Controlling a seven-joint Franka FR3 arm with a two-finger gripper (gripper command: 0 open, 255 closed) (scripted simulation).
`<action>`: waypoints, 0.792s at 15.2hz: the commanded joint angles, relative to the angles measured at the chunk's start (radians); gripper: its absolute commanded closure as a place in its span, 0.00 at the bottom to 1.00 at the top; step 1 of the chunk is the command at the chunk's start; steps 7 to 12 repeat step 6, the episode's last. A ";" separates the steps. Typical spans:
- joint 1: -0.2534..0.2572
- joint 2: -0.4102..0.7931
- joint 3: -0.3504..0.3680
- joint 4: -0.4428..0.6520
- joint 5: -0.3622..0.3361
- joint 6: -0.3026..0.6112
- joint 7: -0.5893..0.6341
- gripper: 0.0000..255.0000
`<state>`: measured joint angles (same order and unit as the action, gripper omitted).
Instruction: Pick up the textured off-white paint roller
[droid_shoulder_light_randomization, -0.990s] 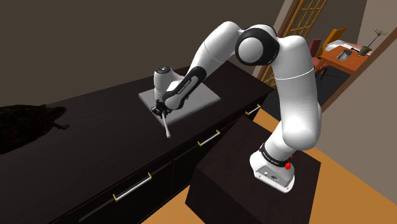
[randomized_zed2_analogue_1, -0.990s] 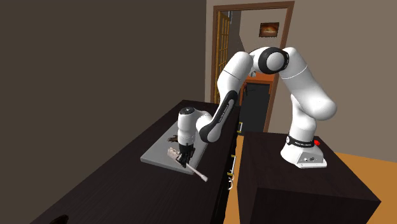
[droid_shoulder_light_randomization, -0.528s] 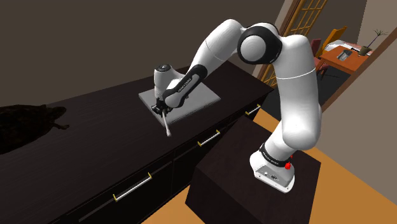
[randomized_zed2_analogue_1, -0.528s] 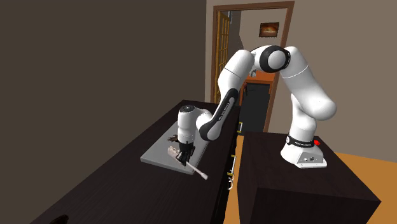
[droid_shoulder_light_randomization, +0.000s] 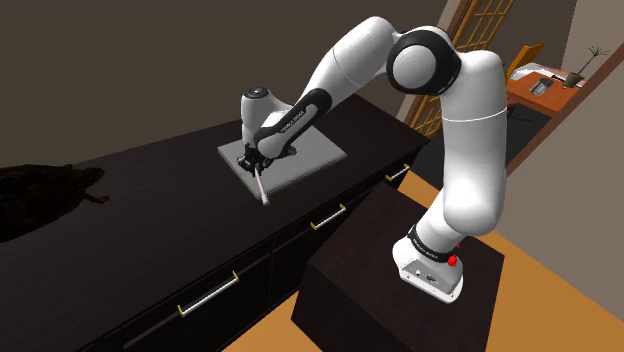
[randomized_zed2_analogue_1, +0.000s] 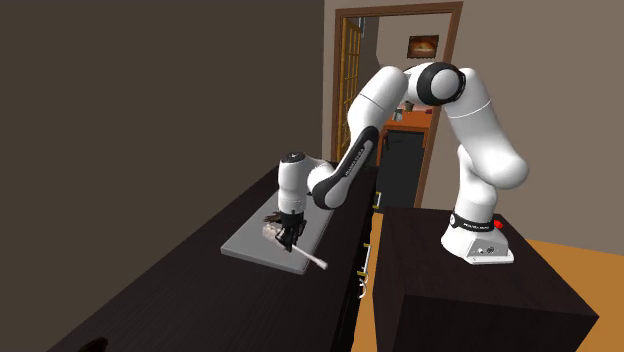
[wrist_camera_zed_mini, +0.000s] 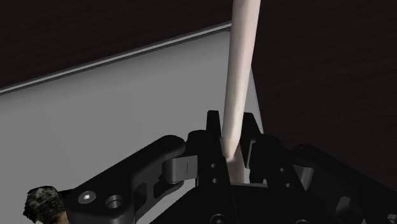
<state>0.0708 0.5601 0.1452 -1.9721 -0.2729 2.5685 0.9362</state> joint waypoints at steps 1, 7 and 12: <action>-0.004 -0.026 0.006 -0.007 0.007 -0.018 -0.006 1.00; -0.010 -0.059 0.015 -0.011 0.019 -0.048 -0.016 1.00; -0.010 -0.059 0.015 -0.011 0.019 -0.048 -0.016 1.00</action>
